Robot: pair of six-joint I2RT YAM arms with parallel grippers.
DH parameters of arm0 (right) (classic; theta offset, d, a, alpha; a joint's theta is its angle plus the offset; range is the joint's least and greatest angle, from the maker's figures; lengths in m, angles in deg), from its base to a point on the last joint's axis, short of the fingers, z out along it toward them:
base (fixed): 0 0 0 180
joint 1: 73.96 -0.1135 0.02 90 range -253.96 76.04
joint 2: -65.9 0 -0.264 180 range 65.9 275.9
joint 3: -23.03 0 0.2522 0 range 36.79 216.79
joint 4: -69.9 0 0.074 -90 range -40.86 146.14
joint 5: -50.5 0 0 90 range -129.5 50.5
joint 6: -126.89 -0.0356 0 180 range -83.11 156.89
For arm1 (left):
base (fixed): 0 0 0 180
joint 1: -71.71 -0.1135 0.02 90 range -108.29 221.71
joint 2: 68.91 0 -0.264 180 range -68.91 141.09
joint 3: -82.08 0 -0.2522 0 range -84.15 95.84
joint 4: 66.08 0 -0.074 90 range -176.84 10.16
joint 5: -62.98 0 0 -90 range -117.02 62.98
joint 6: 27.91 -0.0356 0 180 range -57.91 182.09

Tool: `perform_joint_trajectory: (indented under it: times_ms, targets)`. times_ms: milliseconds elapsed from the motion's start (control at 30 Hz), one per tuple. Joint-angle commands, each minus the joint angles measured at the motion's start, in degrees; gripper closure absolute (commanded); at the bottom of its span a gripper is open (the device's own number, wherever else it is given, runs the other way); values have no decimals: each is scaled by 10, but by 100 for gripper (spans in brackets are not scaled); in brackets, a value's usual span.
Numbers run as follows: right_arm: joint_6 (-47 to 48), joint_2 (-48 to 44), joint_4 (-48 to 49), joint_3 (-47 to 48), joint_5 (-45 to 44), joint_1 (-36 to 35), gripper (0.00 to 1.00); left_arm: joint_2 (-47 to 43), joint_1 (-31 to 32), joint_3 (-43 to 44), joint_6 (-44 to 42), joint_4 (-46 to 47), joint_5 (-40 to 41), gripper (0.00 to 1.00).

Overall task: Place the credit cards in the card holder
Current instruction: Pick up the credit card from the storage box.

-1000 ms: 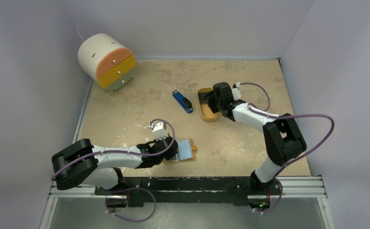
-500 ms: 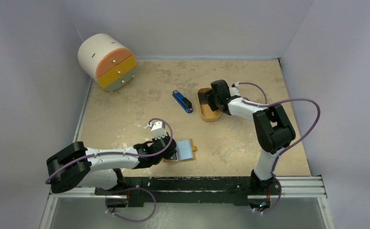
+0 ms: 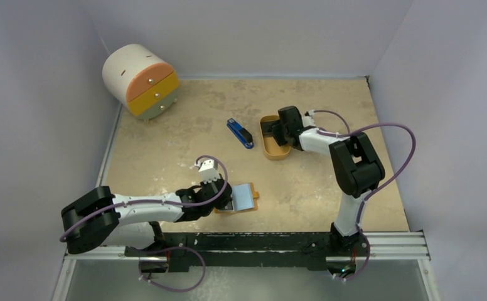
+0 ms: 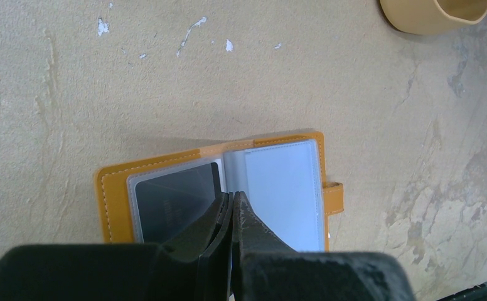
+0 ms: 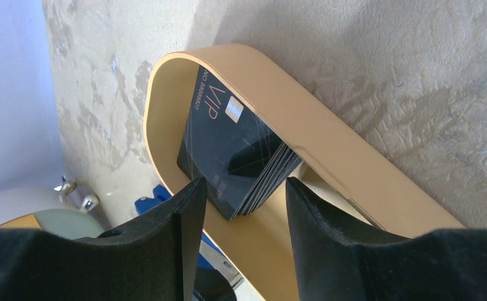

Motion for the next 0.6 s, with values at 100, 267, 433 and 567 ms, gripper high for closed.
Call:
perform_joint_trajectory:
  times_ms: [100,267,433,567]
  targets:
    - [-5,2,19,10,1,4,49,-8,2,7,-3,11,16,100]
    - [-5,1,24,-2,5,5,52,-7,2,7,-1,10,16,100]
    - [-5,3,28,-13,10,5,54,-3,2,7,1,11,16,100]
    - [-3,2,30,-21,12,5,55,-2,2,5,2,12,16,100]
